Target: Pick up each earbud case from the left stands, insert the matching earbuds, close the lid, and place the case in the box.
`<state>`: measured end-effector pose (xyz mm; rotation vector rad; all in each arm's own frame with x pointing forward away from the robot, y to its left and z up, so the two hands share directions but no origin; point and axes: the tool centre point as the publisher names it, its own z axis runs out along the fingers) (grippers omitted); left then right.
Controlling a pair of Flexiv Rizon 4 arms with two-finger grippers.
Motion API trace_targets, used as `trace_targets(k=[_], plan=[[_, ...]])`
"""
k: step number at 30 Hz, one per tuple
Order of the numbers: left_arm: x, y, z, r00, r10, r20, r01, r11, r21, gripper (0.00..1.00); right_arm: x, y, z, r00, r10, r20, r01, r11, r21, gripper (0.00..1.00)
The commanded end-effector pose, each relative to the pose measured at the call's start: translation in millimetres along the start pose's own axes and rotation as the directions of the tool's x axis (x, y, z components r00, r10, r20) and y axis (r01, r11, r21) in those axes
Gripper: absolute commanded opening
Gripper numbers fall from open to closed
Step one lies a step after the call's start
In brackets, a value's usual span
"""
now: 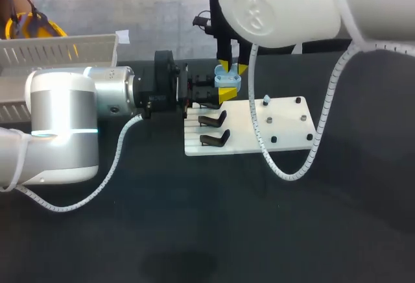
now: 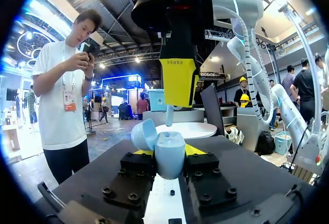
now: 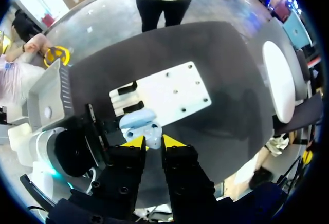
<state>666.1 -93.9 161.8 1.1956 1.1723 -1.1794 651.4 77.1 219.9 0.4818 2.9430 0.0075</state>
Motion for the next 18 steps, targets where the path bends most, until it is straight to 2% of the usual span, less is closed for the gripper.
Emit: trace_targets(k=[1,18], plan=[[0.9,-1.3,0.3,1.0,0.004,0.004,-0.004,1.0,-0.006,0.0,-2.3,2.4,1.0,1.0,-0.003,-0.007,0.003,1.0,0.002,0.0],[0.9,-1.3,0.3,1.0,0.004,0.004,-0.004,1.0,-0.006,0.0,-0.9,1.3,6.2,1.0,-0.008,-0.023,0.008,1.0,-0.002,0.0]])
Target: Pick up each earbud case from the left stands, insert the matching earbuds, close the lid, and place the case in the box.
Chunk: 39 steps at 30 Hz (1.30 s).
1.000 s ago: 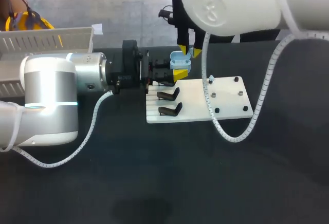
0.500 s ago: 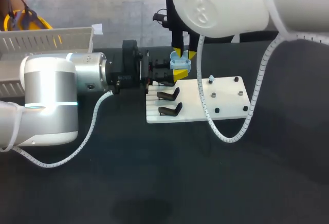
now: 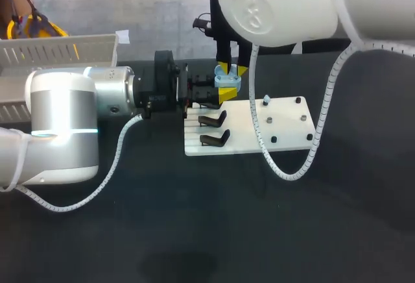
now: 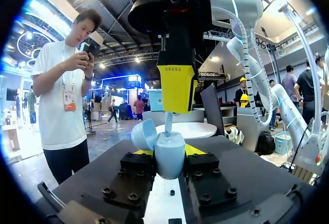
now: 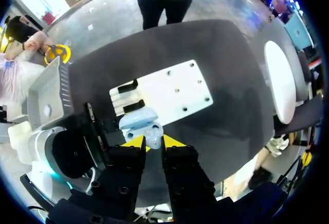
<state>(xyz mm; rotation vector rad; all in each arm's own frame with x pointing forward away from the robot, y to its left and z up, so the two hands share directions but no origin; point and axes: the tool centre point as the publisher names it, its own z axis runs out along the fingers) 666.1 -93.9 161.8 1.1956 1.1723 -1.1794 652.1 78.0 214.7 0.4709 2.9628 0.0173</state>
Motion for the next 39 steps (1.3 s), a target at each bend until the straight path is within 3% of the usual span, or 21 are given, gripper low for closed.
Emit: trace_targets(k=[1,32,33,34,39], plan=[[0.9,-1.3,0,1.0,0.004,0.004,-0.004,1.0,-0.006,0.0,-1,0,2,1.0,0.002,-0.005,-0.002,1.0,0.003,0.0],[0.9,-1.3,0,1.0,0.004,0.004,-0.004,1.0,-0.006,0.0,-4,-2,15,1.0,0.016,-0.023,-0.016,1.0,0.009,0.0],[0.9,-1.3,0,1.0,0.004,0.004,-0.004,1.0,-0.006,0.0,-4,-2,15,1.0,0.016,-0.023,-0.016,1.0,0.009,0.05],[0.9,-1.3,0,1.0,0.004,0.004,-0.004,1.0,-0.006,0.0,-4,-2,15,1.0,0.016,-0.023,-0.015,1.0,0.009,0.35],[0.9,-1.3,0,1.0,0.004,0.004,-0.004,1.0,-0.006,0.0,-2,-3,10,1.0,0.007,-0.02,-0.007,1.0,-0.01,0.48]])
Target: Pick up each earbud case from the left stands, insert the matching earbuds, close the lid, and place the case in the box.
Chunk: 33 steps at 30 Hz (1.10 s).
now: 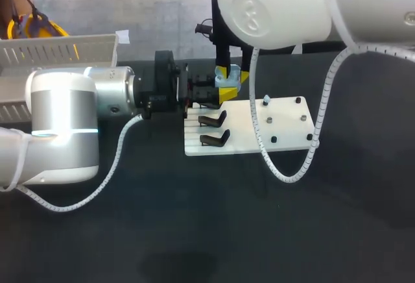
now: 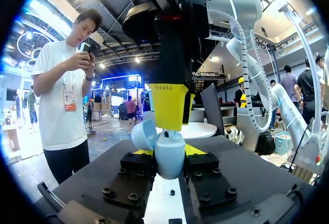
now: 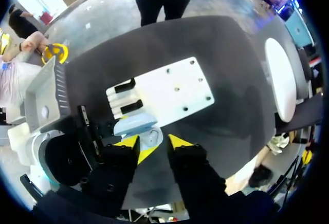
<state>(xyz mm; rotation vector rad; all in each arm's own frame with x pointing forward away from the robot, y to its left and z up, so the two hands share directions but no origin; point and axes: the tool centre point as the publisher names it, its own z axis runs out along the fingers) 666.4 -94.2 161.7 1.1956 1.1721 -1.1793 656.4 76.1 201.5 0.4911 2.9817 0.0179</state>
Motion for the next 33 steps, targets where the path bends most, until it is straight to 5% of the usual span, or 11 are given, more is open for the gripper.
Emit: trace_targets(k=[1,3,6,10,16,18,33], plan=[[0.8,-1.5,0,1.0,0.004,0.004,-0.004,1.0,-0.006,0.0,2,-3,-5,1.0,-0.009,0.005,0.009,1.0,-0.023,0.48],[0.8,-1.5,0,1.0,0.004,0.004,-0.004,1.0,-0.006,0.0,4,-8,-14,1.0,-0.013,0.011,0.013,0.997,-0.075,0.53],[0.8,-1.5,0,1.0,0.004,0.004,-0.004,1.0,-0.006,0.0,6,-23,-22,0.999,-0.004,0.054,0.011,0.991,-0.134,1.0],[0.8,-1.5,0,1.0,0.004,0.004,-0.004,1.0,-0.006,0.0,7,-45,-29,0.983,-0.058,0.174,0.095,0.973,-0.21,1.0],[0.8,-1.5,0,1.0,0.004,0.004,-0.004,1.0,-0.006,0.0,9,-63,-36,0.944,-0.205,0.259,0.263,0.94,-0.218,1.0],[0.8,-1.5,0,1.0,0.004,0.004,-0.004,1.0,-0.006,0.0,12,-68,-38,0.928,-0.282,0.243,0.33,0.925,-0.185,1.0],[0.8,-1.5,0,1.0,0.004,0.004,-0.004,1.0,-0.006,0.0,12,-68,-38,0.928,-0.282,0.243,0.33,0.925,-0.185,1.0]])
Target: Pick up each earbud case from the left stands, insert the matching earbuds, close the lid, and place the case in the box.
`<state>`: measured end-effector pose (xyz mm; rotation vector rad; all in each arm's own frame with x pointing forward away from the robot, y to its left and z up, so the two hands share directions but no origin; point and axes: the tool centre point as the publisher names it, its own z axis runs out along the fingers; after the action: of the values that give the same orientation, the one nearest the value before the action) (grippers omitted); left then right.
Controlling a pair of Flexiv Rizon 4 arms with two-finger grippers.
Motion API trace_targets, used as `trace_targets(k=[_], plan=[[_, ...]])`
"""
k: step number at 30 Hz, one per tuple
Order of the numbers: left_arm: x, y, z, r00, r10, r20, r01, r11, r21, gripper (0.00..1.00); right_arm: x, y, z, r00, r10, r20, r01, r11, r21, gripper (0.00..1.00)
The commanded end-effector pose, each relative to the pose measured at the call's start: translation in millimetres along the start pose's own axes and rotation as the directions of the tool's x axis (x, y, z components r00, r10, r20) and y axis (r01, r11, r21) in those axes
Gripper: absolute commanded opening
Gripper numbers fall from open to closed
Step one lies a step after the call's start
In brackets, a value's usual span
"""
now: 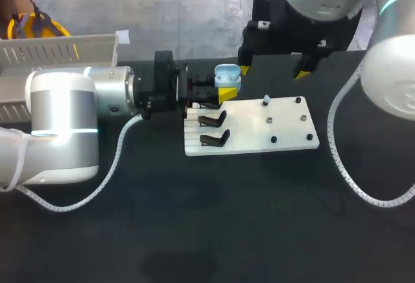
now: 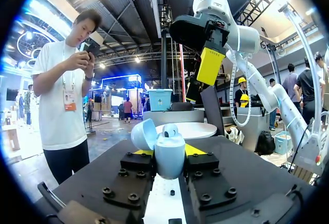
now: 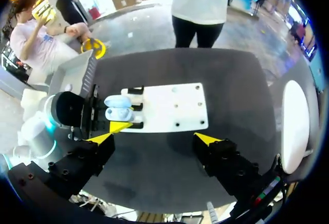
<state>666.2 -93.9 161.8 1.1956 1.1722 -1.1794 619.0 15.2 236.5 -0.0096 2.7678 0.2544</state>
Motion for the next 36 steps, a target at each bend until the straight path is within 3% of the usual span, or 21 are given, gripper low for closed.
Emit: trace_targets(k=[1,2,3,8,17,25,36], plan=[[0.9,-1.3,0,1.0,0.004,0.004,-0.004,1.0,-0.006,0.0,-1,-4,5,0.999,0.031,0.013,-0.031,0.999,-0.012,1.0],[0.9,-1.3,0,1.0,0.004,0.004,-0.004,1.0,-0.006,0.0,-3,-9,11,0.999,0.03,0.012,-0.031,0.999,0.014,1.0],[0.9,-1.3,0,1.0,0.004,0.004,-0.004,1.0,-0.006,0.0,-6,-16,17,0.997,0.061,0.038,-0.06,0.998,-0.023,1.0],[0.9,-1.3,0,1.0,0.004,0.004,-0.004,1.0,-0.006,0.0,-23,-43,42,0.987,0.133,0.089,-0.132,0.991,-0.008,1.0],[0.9,-1.3,0,1.0,0.004,0.004,-0.004,1.0,-0.006,0.0,-49,-73,115,0.981,0.193,0.017,-0.193,0.981,0.008,1.0],[0.9,-1.3,0,1.0,0.004,0.004,-0.004,1.0,-0.006,0.0,-54,-78,164,0.975,0.223,-0.011,-0.223,0.974,0.047,1.0],[0.9,-1.3,0,1.0,0.004,0.004,-0.004,1.0,-0.006,0.0,-63,-69,203,0.971,0.24,-0.018,-0.239,0.97,0.036,1.0]])
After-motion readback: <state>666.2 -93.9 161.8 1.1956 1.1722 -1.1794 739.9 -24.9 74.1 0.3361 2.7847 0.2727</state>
